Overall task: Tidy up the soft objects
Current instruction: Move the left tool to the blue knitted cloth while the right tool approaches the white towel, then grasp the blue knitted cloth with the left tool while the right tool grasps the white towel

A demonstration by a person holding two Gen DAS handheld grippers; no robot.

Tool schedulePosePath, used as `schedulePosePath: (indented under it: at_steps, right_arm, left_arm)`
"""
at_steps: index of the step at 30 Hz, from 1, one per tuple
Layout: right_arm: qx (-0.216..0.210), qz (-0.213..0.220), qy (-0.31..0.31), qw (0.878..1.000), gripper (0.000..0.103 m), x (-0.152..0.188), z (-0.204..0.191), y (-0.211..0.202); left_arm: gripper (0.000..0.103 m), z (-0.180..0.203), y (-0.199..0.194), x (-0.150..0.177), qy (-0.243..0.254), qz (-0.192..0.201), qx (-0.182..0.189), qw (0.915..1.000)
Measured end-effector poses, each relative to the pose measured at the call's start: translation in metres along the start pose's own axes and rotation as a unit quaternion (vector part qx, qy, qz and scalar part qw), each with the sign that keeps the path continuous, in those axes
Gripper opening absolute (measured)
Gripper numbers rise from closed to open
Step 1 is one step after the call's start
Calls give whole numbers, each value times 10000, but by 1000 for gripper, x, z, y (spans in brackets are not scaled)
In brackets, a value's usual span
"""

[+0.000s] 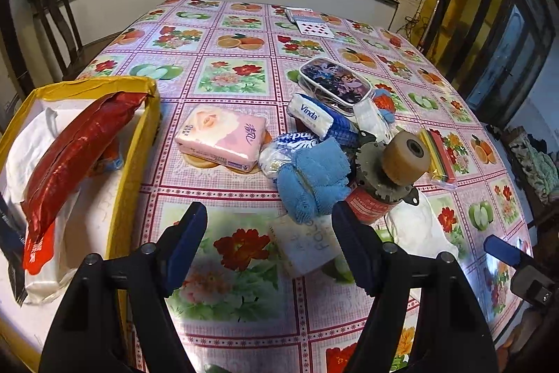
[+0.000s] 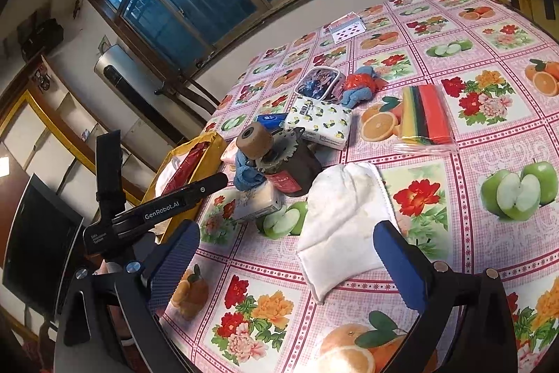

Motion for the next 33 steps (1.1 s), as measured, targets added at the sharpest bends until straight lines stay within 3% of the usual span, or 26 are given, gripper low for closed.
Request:
schedulePosePath:
  at_steps: [2,9,13,24,26,30,33]
  right_arm:
    - [31,-33,-55,10000,101,-1,0,5]
    - [214,-146,-21,9997,101,-2,16,19]
    - [437,-263,-23,9987,101,-3,26,24]
    - [1195,-756,-689,9875,101,-1,35,53]
    - [1351,-844,-851,9836,101,1,37,57]
    - [1556,-965,-1027,9777,101,2,42,67]
    - [1677,-1228,-1149,9714,101,7,44,79]
  left_arm:
    - [74,7,5,1,178,-52,146,9997]
    - [74,20,16,-4,598,29,123,9981]
    - [74,28,30,-7,649,-168,341,9972]
    - [73,24,47,-8,662,-321,278,9969]
    - [68,23,48,-8,626,-337,333,9969]
    - [45,22,49,-6,629,-382,333,9967]
    - [41,23,48,-5,625,-380,359,9967]
Point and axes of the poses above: each gripper's, at about its wrist camera, not at the fingertips, and y roughly the way its jaws point, z to its right, x to its underside, the point moved 8 cm from there along y, roughly the way its jaws point, and after that the axes turned 6 degrees about -x, right-handed, at the moved point
